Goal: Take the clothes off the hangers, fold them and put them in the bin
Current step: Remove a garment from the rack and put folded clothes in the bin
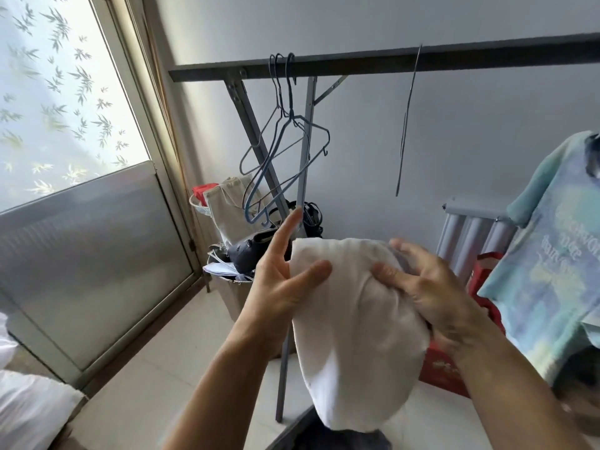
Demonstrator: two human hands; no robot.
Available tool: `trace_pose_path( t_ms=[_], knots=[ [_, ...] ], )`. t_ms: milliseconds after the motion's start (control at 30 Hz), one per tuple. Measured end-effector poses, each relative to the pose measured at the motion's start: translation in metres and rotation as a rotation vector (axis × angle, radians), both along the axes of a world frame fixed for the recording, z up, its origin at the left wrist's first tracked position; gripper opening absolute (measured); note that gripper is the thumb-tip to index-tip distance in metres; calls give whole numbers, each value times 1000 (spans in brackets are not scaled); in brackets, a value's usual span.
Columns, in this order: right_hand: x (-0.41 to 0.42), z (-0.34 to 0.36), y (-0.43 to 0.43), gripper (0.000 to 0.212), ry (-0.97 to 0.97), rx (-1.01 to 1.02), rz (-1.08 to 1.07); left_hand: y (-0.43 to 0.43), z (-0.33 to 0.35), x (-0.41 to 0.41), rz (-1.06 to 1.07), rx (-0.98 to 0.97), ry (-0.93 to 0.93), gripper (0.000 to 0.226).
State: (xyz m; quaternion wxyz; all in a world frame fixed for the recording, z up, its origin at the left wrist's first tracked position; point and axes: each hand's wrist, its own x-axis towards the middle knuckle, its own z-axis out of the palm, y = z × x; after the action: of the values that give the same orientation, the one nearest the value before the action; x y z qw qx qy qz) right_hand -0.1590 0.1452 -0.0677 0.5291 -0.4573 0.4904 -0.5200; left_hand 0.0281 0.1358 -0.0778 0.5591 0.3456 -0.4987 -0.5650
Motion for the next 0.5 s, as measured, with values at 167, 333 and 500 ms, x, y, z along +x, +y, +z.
trace_pose_path(
  t_ms=[167, 333, 500],
  knots=[
    [-4, -2, 6, 71, 30, -91, 144, 2, 1, -1, 209, -77, -266, 27],
    [-5, 4, 7, 36, 333, -205, 87, 4, 17, 12, 125, -189, -704, 59],
    [-8, 13, 7, 17, 507, -374, 35, 4, 31, 24, 195, -331, -944, 27]
  ],
)
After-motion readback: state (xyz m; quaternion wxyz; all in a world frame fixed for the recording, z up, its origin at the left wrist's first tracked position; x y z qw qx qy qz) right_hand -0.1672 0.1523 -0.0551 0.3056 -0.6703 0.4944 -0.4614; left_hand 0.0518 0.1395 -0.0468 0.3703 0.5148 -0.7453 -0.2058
